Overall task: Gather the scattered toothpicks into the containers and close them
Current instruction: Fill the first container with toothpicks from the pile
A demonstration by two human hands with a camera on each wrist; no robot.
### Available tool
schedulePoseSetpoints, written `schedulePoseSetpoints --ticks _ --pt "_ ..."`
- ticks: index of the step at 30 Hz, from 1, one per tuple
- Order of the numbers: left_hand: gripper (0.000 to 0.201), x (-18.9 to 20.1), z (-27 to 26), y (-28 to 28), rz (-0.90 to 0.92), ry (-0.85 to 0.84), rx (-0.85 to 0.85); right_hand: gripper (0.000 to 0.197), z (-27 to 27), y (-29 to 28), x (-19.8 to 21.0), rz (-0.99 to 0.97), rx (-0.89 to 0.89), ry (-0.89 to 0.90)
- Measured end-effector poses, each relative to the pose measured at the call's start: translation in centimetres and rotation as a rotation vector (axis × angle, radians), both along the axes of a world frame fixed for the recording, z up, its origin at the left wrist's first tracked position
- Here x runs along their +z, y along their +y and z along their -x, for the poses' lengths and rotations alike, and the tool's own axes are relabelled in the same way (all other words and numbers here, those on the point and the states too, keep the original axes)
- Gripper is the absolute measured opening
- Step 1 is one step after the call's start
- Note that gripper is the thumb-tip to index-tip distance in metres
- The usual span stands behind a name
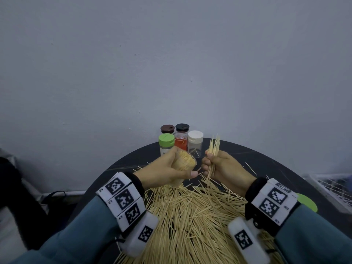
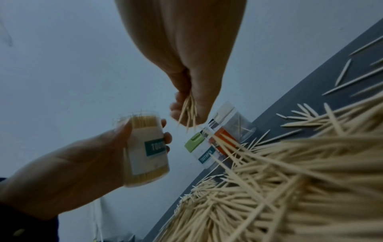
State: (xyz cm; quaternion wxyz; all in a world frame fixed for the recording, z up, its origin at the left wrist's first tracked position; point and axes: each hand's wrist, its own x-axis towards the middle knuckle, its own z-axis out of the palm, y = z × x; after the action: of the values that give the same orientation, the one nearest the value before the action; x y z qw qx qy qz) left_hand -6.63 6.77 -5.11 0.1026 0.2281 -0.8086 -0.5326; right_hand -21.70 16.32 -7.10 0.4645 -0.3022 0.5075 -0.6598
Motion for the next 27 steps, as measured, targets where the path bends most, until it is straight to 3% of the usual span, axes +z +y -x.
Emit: schedulePoseSetpoints --ticks 7,15,23,27 --pt "0.056 -0.3 0.3 0.1 0.139 -0.138 -0.042 0.026 -0.4 -0.1 1.4 0.091 0.002 0.022" --pt "0.057 -0.6 0.1 0.5 0.163 -0.1 -0.1 0.021 -1.1 -0.2 3.1 0.288 -0.1 -0.09" --pt "0.08 -1.0 0.3 0.4 0.152 0.077 -0.057 0.025 -3.0 0.1 1.8 0.207 -0.087 0.237" --pt "0.058 -0.9 0.4 0.3 0.159 0.117 0.011 0.034 -3.5 0.3 1.5 0.181 -0.074 0.234"
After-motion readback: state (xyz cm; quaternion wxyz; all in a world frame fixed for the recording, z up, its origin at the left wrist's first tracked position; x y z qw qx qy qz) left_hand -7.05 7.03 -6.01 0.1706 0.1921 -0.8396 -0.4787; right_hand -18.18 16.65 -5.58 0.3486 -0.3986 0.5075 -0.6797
